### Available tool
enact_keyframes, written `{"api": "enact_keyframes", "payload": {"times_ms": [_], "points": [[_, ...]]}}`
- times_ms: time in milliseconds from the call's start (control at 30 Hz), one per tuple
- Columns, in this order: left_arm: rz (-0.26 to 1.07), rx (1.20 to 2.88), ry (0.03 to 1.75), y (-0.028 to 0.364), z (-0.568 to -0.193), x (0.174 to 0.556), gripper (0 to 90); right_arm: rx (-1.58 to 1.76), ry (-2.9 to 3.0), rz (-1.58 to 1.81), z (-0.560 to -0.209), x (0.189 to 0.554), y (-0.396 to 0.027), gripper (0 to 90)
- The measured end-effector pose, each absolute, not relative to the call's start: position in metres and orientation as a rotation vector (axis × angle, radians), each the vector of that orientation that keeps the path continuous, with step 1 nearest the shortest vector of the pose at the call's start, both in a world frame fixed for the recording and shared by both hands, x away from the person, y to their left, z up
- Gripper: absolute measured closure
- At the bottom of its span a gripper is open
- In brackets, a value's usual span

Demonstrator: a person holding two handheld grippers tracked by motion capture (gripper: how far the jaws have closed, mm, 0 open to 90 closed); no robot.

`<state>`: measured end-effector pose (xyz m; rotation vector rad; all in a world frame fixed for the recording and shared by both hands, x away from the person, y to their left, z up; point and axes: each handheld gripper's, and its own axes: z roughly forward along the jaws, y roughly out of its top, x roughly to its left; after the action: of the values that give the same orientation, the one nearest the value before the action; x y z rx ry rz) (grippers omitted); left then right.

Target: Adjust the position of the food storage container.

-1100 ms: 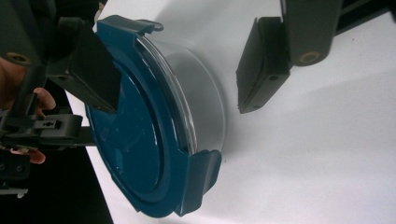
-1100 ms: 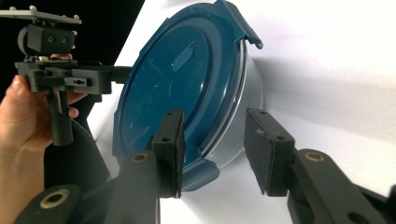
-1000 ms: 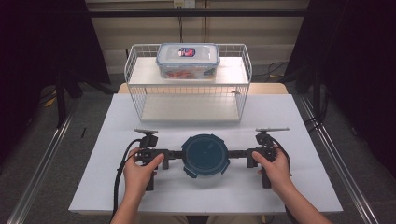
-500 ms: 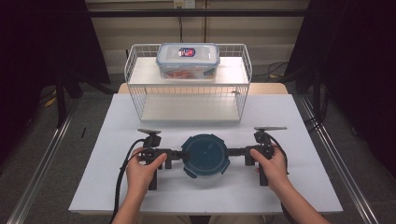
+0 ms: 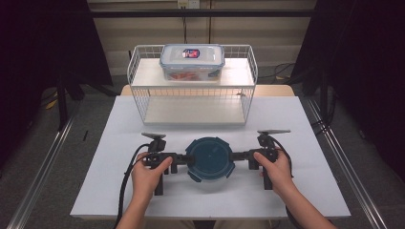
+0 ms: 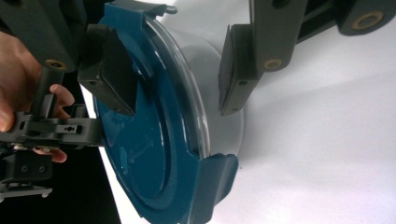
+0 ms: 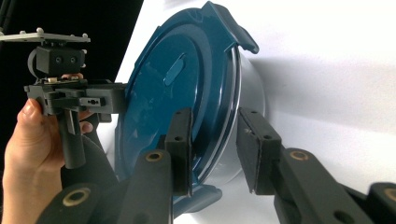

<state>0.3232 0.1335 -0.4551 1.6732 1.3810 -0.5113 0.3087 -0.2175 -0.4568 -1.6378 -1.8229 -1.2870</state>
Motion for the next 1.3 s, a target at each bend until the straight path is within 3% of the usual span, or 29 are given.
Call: {"api": "enact_keyframes", "payload": {"times_ms": [500,600,1000,1300], "points": [[-0.547,1.587,1.425,0.1392,-0.4567,0.3197,58.1,-1.635,-1.774,-1.281,-0.4607,0.3099,-0.2174,67.4],[-0.548,1.597,1.435,0.1412,-0.4550,0.3189,67.1,-1.643,-1.753,-1.280,-0.4612,0.3099,-0.2173,67.8],[-0.535,1.590,1.443,0.1400,-0.4560,0.3178,64.9,-1.661,-1.714,-1.283,-0.4630,0.3091,-0.2174,67.7],[-0.546,1.560,1.470,0.1417,-0.4548,0.3172,69.9,-1.669,-1.648,-1.283,-0.4648,0.3087,-0.2207,71.0]]}}
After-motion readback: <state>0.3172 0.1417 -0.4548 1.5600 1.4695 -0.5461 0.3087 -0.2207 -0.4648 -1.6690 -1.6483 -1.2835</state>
